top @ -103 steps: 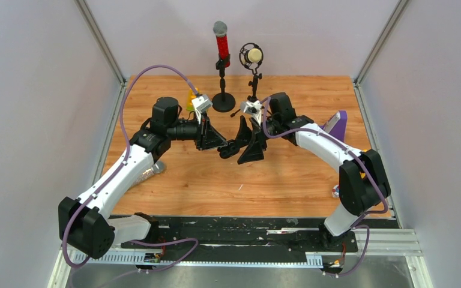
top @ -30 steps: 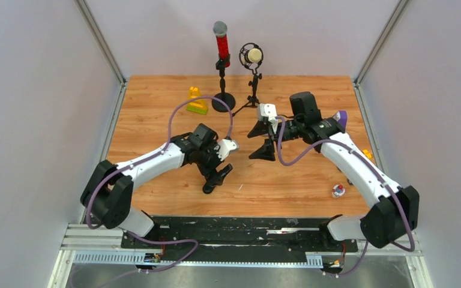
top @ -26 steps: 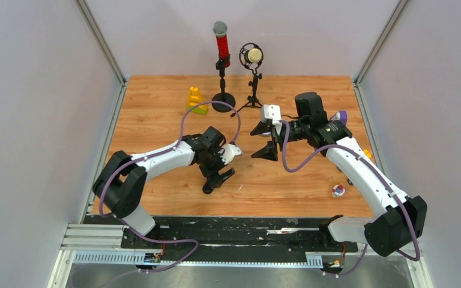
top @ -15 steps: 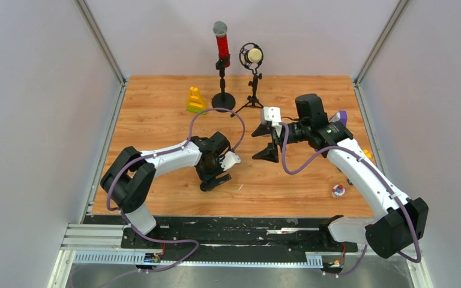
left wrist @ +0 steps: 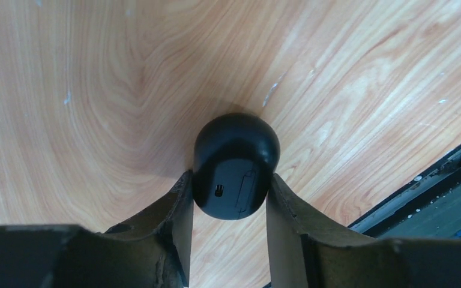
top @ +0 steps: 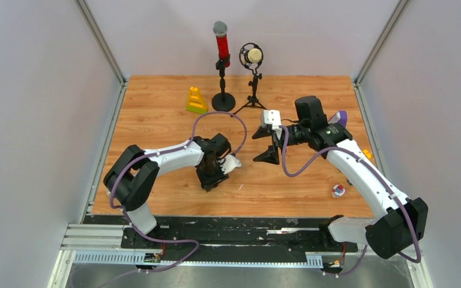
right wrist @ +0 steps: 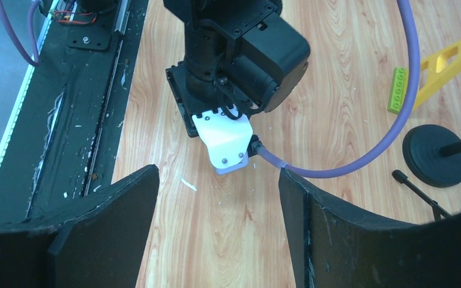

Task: Insert the wireless bluetooth earbuds into the charging case
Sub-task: Pick up the charging case at the center of the board.

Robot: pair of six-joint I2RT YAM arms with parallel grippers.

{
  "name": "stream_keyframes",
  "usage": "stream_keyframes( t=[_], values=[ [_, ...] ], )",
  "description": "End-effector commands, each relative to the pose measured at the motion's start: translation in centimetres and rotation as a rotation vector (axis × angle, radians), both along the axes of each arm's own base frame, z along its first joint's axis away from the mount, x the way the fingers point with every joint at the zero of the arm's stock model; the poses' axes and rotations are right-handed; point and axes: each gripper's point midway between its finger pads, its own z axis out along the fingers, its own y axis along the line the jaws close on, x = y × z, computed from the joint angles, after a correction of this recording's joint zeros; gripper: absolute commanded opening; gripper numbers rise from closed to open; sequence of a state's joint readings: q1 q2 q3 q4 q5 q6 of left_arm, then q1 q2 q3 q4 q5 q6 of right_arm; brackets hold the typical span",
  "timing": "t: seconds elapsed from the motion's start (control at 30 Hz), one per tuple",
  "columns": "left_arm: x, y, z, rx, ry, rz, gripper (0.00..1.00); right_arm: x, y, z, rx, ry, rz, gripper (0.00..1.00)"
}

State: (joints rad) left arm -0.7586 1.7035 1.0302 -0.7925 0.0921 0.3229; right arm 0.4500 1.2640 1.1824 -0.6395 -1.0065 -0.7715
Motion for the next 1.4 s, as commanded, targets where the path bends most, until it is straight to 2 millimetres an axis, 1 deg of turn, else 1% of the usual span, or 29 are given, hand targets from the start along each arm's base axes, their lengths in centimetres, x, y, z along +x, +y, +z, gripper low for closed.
stream_keyframes(
  t=[0.0, 0.03, 0.07, 0.1, 0.13, 0.17, 0.2, 0.23, 0.27, 0.3, 0.33, 0.37, 0.43, 0.57, 0.7, 0.8, 0.87, 0.97, 1.07, 1.13, 1.37],
  values=[
    [0.1, -3.4, 1.3, -0.147, 0.032, -0.068, 0.26, -1.2, -0.1, 0.3, 0.026, -0.063, 0.069, 0.75],
    [0.4, -4.0, 2.0, -0.179, 0.027, -0.079, 0.26, -1.3, -0.1, 0.0, 0.027, -0.067, 0.081, 0.75],
    [0.1, -4.7, 2.5, -0.221, 0.051, -0.091, 0.26, -1.5, -0.1, -0.2, 0.029, -0.075, 0.098, 0.75],
    [0.7, -5.5, 3.6, -0.27, 0.047, -0.091, 0.26, -2.0, 0.0, -0.3, 0.039, -0.083, 0.127, 0.75],
    [0.0, -6.3, 4.5, -0.331, 0.095, -0.103, 0.26, -2.4, 0.1, -0.4, 0.049, -0.101, 0.155, 0.75],
    [1.0, -6.9, 5.8, -0.384, 0.09, -0.09, 0.26, -2.9, 0.1, -0.4, 0.059, -0.118, 0.18, 0.75],
    [0.4, -7.7, 7.0, -0.46, 0.152, -0.099, 0.26, -3.5, 0.1, -0.4, 0.075, -0.138, 0.212, 0.75],
    [1.0, -7.9, 8.2, -0.503, 0.171, -0.081, 0.26, -4.3, 0.1, -0.7, 0.091, -0.156, 0.252, 0.75],
    [1.0, -8.5, 9.4, -0.585, 0.223, -0.075, 0.26, -4.9, 0.1, -0.7, 0.111, -0.183, 0.288, 0.75],
    [1.0, -8.8, 10.2, -0.613, 0.262, -0.07, 0.27, -5.5, 0.1, -0.7, 0.136, -0.222, 0.327, 0.75],
    [0.6, -9.3, 11.3, -0.685, 0.316, -0.085, 0.27, -6.0, 0.1, -0.8, 0.154, -0.241, 0.351, 0.75],
    [0.4, -9.5, 11.7, -0.701, 0.364, -0.08, 0.28, -6.3, 0.2, -1.1, 0.16, -0.253, 0.366, 0.75],
    [-0.8, -10.2, 13.0, -0.779, 0.472, -0.099, 0.3, -6.6, 0.4, -1.7, 0.15, -0.271, 0.382, 0.74],
    [-2.4, -10.3, 14.2, -0.847, 0.567, -0.15, 0.3, -6.3, 0.7, -2.4, 0.162, -0.329, 0.385, 0.73],
    [-3.4, -10.1, 15.0, -0.895, 0.592, -0.2, 0.3, -5.2, 1.5, -3.4, 0.142, -0.355, 0.358, 0.72],
    [-3.7, -10.1, 15.5, -0.906, 0.619, -0.202, 0.29, -5.2, 2.5, -4.6, 0.117, -0.354, 0.362, 0.71],
    [-3.9, -10.0, 15.7, -0.916, 0.636, -0.208, 0.29, -5.2, 3.4, -5.7, 0.088, -0.35, 0.365, 0.7],
    [-4.2, -10.0, 15.9, -0.93, 0.656, -0.223, 0.29, -4.2, 5.0, -6.9, 0.052, -0.385, 0.313, 0.65],
    [-4.4, -10.0, 16.0, -0.932, 0.667, -0.223, 0.29, -4.2, 5.7, -8.0, 0.028, -0.381, 0.324, 0.63],
    [-4.4, -10.0, 16.0, -0.934, 0.667, -0.225, 0.29, -4.4, 5.9, -8.3, 0.031, -0.373, 0.331, 0.62],
    [-4.9, -10.0, 15.8, -0.926, 0.685, -0.226, 0.3, -4.9, 6.1, -7.5, 0.058, -0.363, 0.345, 0.52]
  ],
)
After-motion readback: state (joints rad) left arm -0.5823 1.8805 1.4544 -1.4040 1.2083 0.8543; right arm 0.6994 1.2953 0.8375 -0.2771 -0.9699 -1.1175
